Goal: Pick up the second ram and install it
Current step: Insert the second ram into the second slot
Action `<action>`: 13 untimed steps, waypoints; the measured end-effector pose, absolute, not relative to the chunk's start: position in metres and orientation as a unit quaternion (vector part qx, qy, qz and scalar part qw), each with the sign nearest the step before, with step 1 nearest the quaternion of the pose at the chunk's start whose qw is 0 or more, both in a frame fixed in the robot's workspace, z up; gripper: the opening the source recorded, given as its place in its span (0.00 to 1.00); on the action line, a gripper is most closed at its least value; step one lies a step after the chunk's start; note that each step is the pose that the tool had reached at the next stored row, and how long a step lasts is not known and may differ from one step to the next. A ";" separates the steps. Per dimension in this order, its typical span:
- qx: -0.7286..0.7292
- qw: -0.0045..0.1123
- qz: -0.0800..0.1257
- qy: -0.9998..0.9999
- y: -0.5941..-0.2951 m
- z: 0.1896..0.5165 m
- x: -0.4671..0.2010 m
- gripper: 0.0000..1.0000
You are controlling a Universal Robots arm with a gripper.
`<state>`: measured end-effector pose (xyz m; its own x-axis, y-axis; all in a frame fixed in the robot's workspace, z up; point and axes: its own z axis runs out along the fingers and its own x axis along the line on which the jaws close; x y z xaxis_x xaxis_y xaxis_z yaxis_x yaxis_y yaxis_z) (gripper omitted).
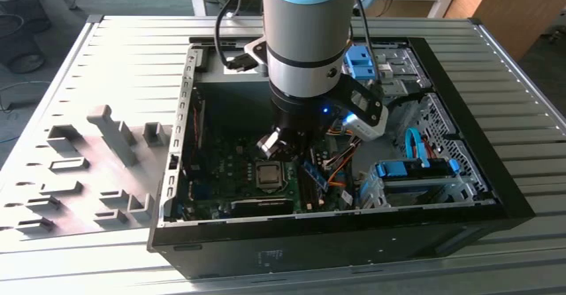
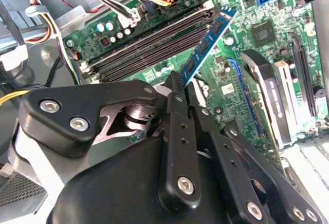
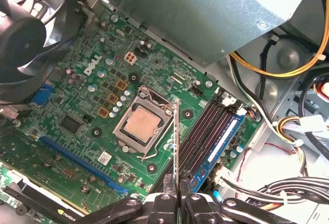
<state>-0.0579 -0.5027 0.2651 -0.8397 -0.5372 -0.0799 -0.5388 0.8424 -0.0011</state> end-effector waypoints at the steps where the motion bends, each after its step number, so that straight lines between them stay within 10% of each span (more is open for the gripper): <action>1: -0.278 0.039 0.011 0.960 -0.503 0.265 -0.058 0.14; 13: -0.255 0.038 0.008 0.966 -0.503 0.265 -0.058 0.14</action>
